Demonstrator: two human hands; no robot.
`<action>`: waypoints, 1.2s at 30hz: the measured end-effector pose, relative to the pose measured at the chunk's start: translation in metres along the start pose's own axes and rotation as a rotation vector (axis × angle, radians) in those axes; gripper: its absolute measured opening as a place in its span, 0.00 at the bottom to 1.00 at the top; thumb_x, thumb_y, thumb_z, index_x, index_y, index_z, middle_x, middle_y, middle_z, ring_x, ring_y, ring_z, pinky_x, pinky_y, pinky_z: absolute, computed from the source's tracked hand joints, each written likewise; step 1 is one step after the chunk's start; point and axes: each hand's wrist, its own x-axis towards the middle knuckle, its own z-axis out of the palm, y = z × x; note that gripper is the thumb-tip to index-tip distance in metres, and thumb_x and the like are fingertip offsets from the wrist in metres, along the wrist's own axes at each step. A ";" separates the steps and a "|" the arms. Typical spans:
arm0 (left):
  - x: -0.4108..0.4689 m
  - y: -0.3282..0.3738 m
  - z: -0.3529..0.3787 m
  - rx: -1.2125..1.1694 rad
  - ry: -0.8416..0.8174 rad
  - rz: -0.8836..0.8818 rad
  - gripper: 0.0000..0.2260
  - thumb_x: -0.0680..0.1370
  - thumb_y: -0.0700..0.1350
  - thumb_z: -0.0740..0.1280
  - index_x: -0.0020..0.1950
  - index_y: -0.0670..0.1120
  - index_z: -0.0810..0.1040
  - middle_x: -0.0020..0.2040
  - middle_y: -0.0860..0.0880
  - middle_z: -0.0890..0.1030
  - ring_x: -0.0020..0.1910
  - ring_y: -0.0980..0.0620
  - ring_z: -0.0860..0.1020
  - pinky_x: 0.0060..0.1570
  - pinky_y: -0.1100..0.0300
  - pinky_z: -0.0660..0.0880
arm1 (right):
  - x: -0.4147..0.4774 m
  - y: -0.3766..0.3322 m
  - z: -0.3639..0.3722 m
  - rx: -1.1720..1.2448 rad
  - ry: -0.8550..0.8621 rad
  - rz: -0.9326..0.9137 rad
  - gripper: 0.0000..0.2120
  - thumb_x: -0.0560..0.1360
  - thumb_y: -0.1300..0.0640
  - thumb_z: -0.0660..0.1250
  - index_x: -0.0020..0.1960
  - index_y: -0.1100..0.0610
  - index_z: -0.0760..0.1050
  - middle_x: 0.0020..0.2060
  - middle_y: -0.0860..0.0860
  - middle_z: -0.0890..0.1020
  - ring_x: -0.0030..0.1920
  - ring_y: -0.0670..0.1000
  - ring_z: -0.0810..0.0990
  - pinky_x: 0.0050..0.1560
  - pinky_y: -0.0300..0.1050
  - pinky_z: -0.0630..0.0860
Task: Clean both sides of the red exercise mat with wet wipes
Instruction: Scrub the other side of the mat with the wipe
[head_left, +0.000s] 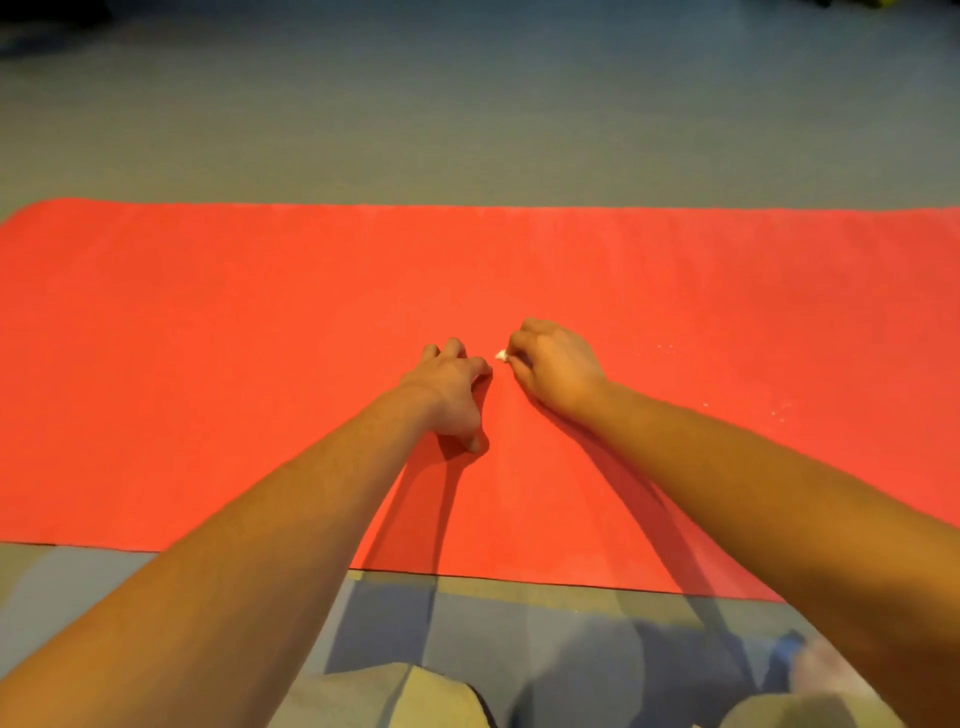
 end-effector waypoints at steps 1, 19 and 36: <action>0.004 -0.002 -0.003 -0.078 0.021 -0.003 0.30 0.69 0.55 0.75 0.72 0.58 0.75 0.69 0.49 0.69 0.67 0.42 0.68 0.68 0.49 0.72 | 0.008 0.001 -0.001 0.006 0.000 0.033 0.07 0.77 0.53 0.65 0.47 0.54 0.80 0.44 0.52 0.79 0.49 0.57 0.79 0.41 0.49 0.71; 0.066 -0.008 0.040 -0.173 0.716 0.054 0.13 0.68 0.48 0.61 0.51 0.49 0.74 0.54 0.50 0.73 0.52 0.45 0.72 0.47 0.46 0.71 | 0.128 0.054 0.012 -0.140 0.030 0.092 0.08 0.75 0.54 0.66 0.47 0.55 0.83 0.46 0.54 0.81 0.48 0.62 0.81 0.40 0.51 0.74; 0.075 -0.005 0.028 -0.134 0.673 0.054 0.20 0.67 0.48 0.61 0.58 0.49 0.76 0.58 0.50 0.73 0.58 0.45 0.72 0.52 0.46 0.71 | 0.125 0.045 0.010 -0.158 0.013 0.067 0.08 0.74 0.57 0.65 0.47 0.55 0.83 0.45 0.54 0.81 0.46 0.62 0.81 0.39 0.52 0.76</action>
